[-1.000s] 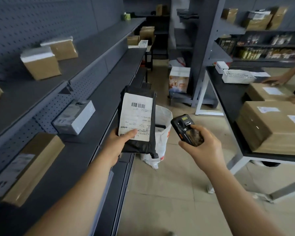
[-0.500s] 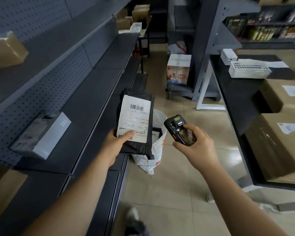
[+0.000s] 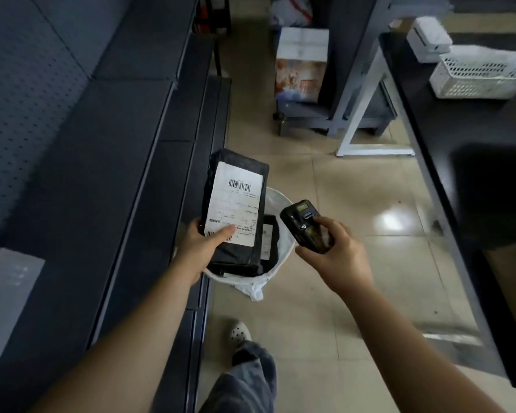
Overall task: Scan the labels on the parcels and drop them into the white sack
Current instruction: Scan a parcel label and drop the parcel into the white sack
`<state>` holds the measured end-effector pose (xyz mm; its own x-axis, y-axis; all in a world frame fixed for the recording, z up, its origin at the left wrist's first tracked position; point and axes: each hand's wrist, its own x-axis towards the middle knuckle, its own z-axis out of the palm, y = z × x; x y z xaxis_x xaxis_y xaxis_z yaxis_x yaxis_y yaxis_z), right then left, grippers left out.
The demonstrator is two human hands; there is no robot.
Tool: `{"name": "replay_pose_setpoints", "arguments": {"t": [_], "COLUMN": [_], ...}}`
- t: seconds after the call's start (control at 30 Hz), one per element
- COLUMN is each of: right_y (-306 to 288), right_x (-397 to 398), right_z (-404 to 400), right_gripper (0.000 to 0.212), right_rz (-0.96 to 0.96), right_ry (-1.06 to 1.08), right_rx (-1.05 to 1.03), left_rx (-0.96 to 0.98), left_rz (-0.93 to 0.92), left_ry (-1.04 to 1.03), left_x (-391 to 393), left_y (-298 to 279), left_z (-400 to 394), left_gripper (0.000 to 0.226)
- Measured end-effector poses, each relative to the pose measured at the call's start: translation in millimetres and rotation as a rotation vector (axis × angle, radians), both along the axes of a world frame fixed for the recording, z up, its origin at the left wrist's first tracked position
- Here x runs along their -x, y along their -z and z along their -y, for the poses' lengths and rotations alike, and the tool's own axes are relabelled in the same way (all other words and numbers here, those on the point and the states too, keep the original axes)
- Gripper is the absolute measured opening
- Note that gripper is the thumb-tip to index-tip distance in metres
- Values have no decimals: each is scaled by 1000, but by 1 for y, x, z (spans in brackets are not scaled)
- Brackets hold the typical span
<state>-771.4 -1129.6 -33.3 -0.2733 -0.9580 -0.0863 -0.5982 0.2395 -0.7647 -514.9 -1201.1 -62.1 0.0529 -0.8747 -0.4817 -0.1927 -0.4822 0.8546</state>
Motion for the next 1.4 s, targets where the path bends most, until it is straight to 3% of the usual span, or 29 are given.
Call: {"name": "replay_pose_setpoints", "arguments": {"t": [0.5,0.7,0.8,0.9,0.93,1.07,1.17,1.3,1.4], "right_y": [157,207,219,225,226,230,231,230,225], "right_x": [10,18,21,27,29,34,32,24,17], "right_z": [105,115,116,117,118,117,116,114,115], "right_gripper": [65,64,64,64,65,64,64,65,65], "right_rz": [-31,-92,-125,-126,-120,-91,-51,-18,-2], "right_ry": [-56,-104,-114,-105,-95,-39,-8,-4,-2], "right_rx": [-234,-243,-225,-212,-210,-199,-186,-177,-180], "left_rx": [-193,-267,-323,-327,-329,-340,-408,-479,-500], "left_rz": [212,244,192,169,167,171,139,233,248], "left_ry": [195,145,59,19,23,116,232,433,463], "left_x": [23,27,39,57,63,80,82,79,71], "left_y": [176,251,279,306,314,345,354,354,345], "left_z": [83,92,99,106,108,112,111,113,113], "left_gripper": [46,40,38,67,67,31,39,47,48]}}
